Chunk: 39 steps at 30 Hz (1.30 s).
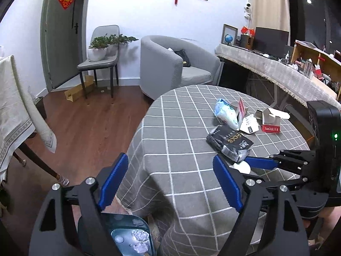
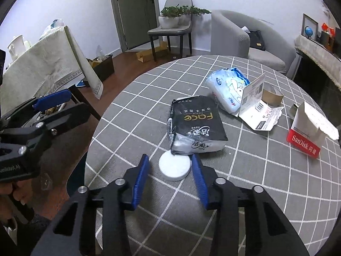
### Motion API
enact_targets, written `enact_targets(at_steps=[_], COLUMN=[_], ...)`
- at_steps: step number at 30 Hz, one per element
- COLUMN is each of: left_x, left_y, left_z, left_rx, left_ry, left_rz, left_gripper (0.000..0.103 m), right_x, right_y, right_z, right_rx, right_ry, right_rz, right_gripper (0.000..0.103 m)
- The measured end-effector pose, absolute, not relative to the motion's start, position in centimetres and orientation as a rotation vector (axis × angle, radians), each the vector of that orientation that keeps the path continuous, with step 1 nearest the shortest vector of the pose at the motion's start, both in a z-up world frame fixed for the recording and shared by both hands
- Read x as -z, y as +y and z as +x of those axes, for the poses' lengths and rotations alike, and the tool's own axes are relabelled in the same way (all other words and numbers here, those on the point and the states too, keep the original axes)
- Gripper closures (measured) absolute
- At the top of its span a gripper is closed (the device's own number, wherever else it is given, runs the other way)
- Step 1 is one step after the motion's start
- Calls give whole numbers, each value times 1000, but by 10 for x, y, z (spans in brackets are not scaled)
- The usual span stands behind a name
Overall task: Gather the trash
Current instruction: 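Move both open tools back over the table toward the remaining trash, then grasp the small white round cap with the right tool while the left tool grasps the black Face tissue pack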
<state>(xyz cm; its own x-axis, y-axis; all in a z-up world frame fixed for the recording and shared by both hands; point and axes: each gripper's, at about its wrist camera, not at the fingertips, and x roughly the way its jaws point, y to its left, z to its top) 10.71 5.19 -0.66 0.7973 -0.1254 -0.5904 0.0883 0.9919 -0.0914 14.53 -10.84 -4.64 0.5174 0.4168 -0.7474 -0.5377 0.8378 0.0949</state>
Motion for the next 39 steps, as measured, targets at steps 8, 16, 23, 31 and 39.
enact_targets(at_steps=[8,16,23,31,39], left_x=[13,15,21,33,38], left_y=[38,18,-15,-43,-59], left_z=[124,138,154,173,185], left_rx=[148,179,226,189,164], left_ry=[654,655,699,798,845], left_rz=[-58,-82,-65,-1,-15], left_gripper=[18,15,12,11,9], right_x=[45,31,28,22,24], right_y=[-110,-141,-180,-207,-220], right_z=[151,152,162,167,174], right_rx=[-605,-580,-518,-478,-462], right_ry=[853,821,800,773,775], right_rz=[-198,-167,-119,-78,-60], right_gripper=[73,73,73,73,73])
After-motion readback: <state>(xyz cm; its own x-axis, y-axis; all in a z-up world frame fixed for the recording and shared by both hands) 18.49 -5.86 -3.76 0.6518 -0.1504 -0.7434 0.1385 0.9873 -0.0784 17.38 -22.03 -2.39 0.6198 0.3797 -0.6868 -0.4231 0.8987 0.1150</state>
